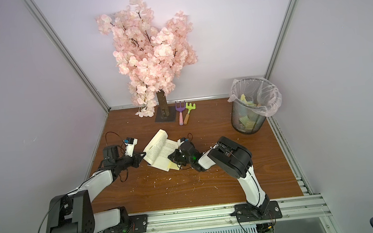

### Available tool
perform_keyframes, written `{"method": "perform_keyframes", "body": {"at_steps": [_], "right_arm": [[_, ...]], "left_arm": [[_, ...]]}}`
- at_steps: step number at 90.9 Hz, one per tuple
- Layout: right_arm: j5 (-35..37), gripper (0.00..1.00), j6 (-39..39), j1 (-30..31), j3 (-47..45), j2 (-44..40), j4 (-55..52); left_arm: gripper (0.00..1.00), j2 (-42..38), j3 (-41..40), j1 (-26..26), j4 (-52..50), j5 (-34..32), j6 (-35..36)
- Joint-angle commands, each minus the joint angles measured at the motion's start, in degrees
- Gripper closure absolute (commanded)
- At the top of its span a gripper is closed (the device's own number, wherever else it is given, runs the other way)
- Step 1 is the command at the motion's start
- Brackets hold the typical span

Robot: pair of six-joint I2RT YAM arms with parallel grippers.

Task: Peel off the used sticky note
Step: Turn the page of the book at the center of the board, then tear off the note from the book.

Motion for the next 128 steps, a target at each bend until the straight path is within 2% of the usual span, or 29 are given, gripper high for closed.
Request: {"method": "perform_keyframes", "body": {"at_steps": [1,17,36,51,72,87,98,115,121,122,123,128], "right_arm": [[1.80,0.85,-3.35,-0.07,1.31,-3.48,-5.34],[0.59,0.70,-5.75,-0.31,1.99,-6.54,-7.37],[-1.10,0.59,-9.66,-0.82,0.95,-10.91,-10.62],[0.35,0.50,-12.74,-0.84,-2.71,-14.96,-14.50],[-0.54,0.48,-12.89,-0.15,-9.40,-17.93,-14.32],[-3.16,0.45,-10.82,2.23,-10.31,-15.53,-10.70],[-5.35,0.48,-7.97,3.26,-9.99,-12.24,-5.71],[-7.10,0.63,-0.57,2.91,-11.40,-6.60,7.14],[-6.87,0.74,0.43,2.18,-11.52,-5.38,7.62],[-6.79,0.81,0.78,1.94,-11.79,-5.18,7.97],[-6.79,0.81,0.78,1.94,-11.79,-5.18,7.97],[-6.65,0.96,1.71,1.02,-12.86,-4.85,8.97]], "left_arm": [[0.98,2.17,-1.03,0.92,-2.35,-4.40,0.52],[0.98,1.74,-1.44,0.90,-1.69,-4.04,0.12],[0.98,0.79,-1.69,0.99,-1.47,-3.85,0.04],[0.98,0.70,-1.73,0.98,-1.19,-3.71,-0.16],[0.98,1.74,-1.49,0.93,-1.46,-2.66,0.02],[0.98,2.20,-1.31,0.95,-1.71,-1.40,0.15],[0.98,2.27,-1.53,0.91,-1.76,-0.80,0.37],[0.98,2.64,-1.39,0.92,-1.96,-0.48,0.56],[0.98,2.64,-1.39,0.90,-2.02,-0.35,0.67],[0.98,2.64,-1.34,0.90,-2.04,-0.30,0.67],[0.98,2.60,-1.36,0.90,-2.14,-0.28,0.67],[0.98,2.51,-1.27,0.92,-2.26,-0.17,0.68]]}}
